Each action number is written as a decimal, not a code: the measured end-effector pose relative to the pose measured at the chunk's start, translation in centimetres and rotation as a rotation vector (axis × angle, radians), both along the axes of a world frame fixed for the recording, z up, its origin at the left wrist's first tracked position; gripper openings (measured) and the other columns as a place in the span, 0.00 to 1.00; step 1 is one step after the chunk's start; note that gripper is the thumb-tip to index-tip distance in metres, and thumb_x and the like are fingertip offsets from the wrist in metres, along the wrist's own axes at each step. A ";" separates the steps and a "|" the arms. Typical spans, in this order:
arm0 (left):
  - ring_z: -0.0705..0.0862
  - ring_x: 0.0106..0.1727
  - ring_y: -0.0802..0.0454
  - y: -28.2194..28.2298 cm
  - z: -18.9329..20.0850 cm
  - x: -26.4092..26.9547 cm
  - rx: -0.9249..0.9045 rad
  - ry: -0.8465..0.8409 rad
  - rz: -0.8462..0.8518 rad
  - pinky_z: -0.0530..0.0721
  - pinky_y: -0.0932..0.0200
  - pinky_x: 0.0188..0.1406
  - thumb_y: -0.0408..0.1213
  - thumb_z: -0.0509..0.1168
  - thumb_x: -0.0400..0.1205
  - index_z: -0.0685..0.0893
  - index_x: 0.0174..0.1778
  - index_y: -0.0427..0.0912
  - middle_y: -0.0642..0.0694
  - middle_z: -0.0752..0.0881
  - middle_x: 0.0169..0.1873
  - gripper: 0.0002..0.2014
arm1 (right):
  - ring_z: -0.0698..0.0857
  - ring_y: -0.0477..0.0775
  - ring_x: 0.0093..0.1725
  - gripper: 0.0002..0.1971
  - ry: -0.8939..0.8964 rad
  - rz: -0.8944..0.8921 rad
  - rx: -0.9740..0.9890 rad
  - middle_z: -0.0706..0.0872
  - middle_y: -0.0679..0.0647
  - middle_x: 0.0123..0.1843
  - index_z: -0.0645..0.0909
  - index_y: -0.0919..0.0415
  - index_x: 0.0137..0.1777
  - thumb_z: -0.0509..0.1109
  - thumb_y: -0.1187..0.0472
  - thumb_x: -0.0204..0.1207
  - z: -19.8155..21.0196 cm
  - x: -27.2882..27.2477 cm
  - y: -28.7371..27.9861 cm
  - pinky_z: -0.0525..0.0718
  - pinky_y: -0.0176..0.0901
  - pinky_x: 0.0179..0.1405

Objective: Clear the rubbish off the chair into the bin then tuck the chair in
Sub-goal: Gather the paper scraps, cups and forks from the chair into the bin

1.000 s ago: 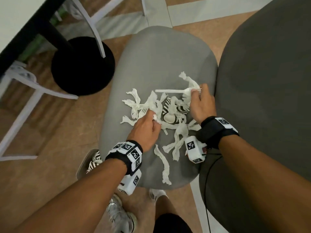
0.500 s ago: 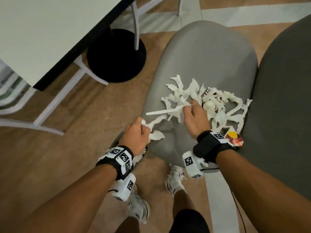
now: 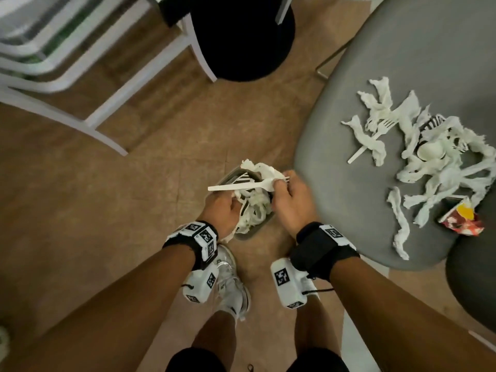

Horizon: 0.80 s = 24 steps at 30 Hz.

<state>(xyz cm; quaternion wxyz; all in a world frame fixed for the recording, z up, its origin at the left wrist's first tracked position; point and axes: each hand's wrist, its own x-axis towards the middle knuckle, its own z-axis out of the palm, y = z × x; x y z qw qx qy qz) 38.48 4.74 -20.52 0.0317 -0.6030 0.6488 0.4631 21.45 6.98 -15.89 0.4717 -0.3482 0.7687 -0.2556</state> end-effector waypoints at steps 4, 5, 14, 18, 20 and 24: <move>0.83 0.62 0.37 0.0 -4.0 0.4 0.017 0.038 0.008 0.80 0.48 0.65 0.35 0.58 0.86 0.81 0.64 0.39 0.37 0.87 0.58 0.13 | 0.86 0.53 0.44 0.09 -0.044 -0.088 0.070 0.88 0.50 0.39 0.79 0.55 0.43 0.61 0.52 0.77 -3.2 0.8 1.2 0.85 0.55 0.53; 0.84 0.58 0.35 -0.2 -4.8 0.5 0.011 0.047 0.021 0.81 0.47 0.61 0.35 0.58 0.86 0.82 0.61 0.40 0.37 0.87 0.54 0.11 | 0.87 0.55 0.46 0.11 -0.064 -0.115 0.109 0.89 0.50 0.40 0.80 0.53 0.43 0.61 0.48 0.74 -4.3 0.8 1.5 0.86 0.59 0.55; 0.80 0.51 0.55 -1.0 -7.1 2.1 0.277 0.057 0.112 0.77 0.67 0.47 0.32 0.56 0.88 0.61 0.86 0.55 0.51 0.77 0.65 0.29 | 0.79 0.56 0.30 0.15 -0.177 -0.291 0.352 0.79 0.50 0.23 0.78 0.57 0.32 0.62 0.58 0.81 -7.6 1.6 3.5 0.78 0.52 0.38; 0.80 0.71 0.48 -1.3 -7.7 3.2 0.285 0.098 0.138 0.80 0.52 0.70 0.27 0.59 0.83 0.65 0.84 0.58 0.48 0.77 0.77 0.34 | 0.79 0.57 0.27 0.14 -0.196 -0.271 0.419 0.78 0.54 0.24 0.76 0.60 0.35 0.61 0.59 0.83 -9.0 1.8 4.0 0.79 0.51 0.34; 0.85 0.64 0.48 -1.2 -8.5 3.8 0.318 0.133 0.185 0.85 0.46 0.66 0.24 0.59 0.81 0.70 0.81 0.58 0.44 0.80 0.74 0.34 | 0.81 0.59 0.29 0.15 -0.188 -0.255 0.456 0.80 0.54 0.23 0.77 0.60 0.35 0.61 0.57 0.83 -9.9 2.0 4.2 0.80 0.52 0.37; 0.83 0.68 0.52 -0.7 -8.2 4.0 0.335 0.164 0.228 0.83 0.63 0.60 0.19 0.56 0.79 0.76 0.78 0.52 0.46 0.81 0.73 0.34 | 0.85 0.63 0.37 0.11 -0.158 -0.174 0.533 0.85 0.59 0.33 0.78 0.60 0.43 0.61 0.54 0.83 -11.8 2.6 4.4 0.85 0.55 0.42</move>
